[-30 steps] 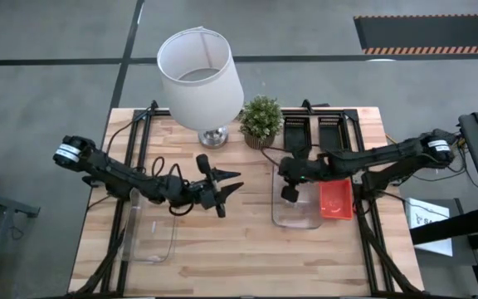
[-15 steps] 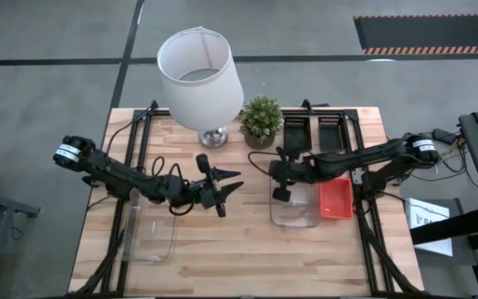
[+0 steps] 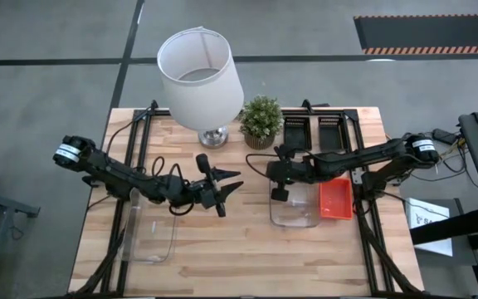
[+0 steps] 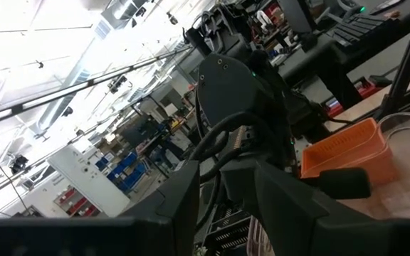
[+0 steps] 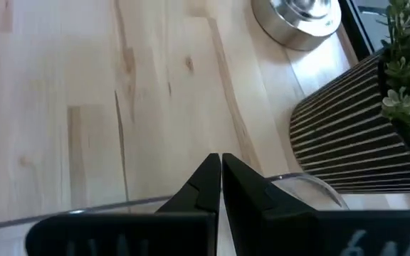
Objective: Stack baskets by color
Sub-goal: Stack the middle transparent bin on the right transparent bin
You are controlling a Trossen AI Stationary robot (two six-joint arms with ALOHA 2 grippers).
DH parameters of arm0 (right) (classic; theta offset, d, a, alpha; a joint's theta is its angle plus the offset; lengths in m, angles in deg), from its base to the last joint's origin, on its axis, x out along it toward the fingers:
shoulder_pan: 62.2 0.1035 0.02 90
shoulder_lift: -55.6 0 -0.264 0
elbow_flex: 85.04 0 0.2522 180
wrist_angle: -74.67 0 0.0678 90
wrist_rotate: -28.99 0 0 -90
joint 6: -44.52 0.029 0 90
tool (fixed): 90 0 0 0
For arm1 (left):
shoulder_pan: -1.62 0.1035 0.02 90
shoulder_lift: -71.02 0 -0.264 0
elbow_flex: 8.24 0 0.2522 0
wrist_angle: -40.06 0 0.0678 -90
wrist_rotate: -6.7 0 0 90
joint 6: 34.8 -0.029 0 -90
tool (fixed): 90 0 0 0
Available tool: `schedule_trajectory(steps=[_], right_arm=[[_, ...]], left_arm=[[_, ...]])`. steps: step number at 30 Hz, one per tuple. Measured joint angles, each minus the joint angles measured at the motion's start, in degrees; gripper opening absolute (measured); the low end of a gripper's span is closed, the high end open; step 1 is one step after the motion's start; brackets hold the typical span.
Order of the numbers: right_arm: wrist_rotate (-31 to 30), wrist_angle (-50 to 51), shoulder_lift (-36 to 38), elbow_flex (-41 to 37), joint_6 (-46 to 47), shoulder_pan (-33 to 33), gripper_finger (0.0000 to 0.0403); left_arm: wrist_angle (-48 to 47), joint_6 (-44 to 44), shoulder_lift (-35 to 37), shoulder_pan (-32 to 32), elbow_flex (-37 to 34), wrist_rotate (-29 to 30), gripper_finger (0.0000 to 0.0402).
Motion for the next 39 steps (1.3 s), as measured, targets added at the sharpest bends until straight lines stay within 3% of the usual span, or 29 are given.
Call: schedule_trajectory(steps=[13, 28, 34, 39], right_arm=[[0.0, 9.0, 3.4, 0.6, 3.9, 0.0, 0.0009], [-3.1, -0.9, -0.1, -1.2, -1.8, -1.0, 0.0009], [-3.1, 3.1, 3.3, -0.6, -0.6, -0.2, 0.0009], [-3.1, 3.9, 7.8, -0.8, -0.6, 2.5, 0.0009]], left_arm=[[-0.3, 0.0, 0.0, 0.0, -0.6, 0.3, 0.012], [-0.3, 0.4, 0.0, 0.3, -1.0, 0.9, 0.012], [-0.3, 4.8, 0.0, 0.3, -1.1, 0.9, 0.012], [-2.3, 13.8, 0.0, 0.3, -1.1, 0.9, 0.012]])
